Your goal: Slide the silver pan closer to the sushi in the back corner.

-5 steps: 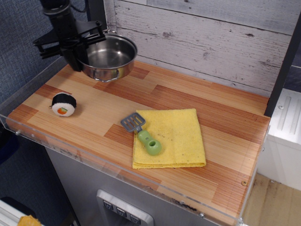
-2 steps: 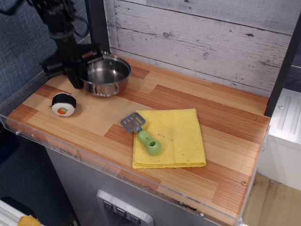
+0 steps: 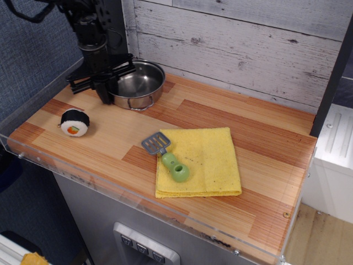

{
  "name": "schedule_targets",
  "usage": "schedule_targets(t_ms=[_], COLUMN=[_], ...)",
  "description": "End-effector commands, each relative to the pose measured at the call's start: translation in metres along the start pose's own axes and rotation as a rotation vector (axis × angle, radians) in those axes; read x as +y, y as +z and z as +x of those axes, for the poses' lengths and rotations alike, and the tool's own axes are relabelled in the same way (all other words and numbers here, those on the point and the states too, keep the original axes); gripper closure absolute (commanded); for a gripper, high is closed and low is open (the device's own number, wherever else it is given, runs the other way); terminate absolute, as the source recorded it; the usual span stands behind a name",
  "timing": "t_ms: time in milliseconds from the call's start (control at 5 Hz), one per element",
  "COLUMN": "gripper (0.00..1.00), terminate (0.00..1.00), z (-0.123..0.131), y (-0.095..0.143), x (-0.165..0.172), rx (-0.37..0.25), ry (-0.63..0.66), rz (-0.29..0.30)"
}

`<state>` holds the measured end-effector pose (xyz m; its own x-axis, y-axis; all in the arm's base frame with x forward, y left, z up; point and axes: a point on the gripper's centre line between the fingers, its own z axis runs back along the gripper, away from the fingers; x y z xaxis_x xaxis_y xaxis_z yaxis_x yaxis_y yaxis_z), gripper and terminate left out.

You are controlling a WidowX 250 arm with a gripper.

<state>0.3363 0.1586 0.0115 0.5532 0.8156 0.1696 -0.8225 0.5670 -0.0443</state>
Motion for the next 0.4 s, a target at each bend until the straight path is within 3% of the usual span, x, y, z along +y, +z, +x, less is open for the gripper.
schedule_targets(t_ms=[0,200], gripper=[0.00,0.00], terminate=[0.00,0.00], z=[-0.0222,-0.0268], y=[0.0133,0.0159], x=[-0.0027,-0.0051], rx=[-0.019,-0.003], ry=[0.062,0.064], rz=[0.005,-0.001])
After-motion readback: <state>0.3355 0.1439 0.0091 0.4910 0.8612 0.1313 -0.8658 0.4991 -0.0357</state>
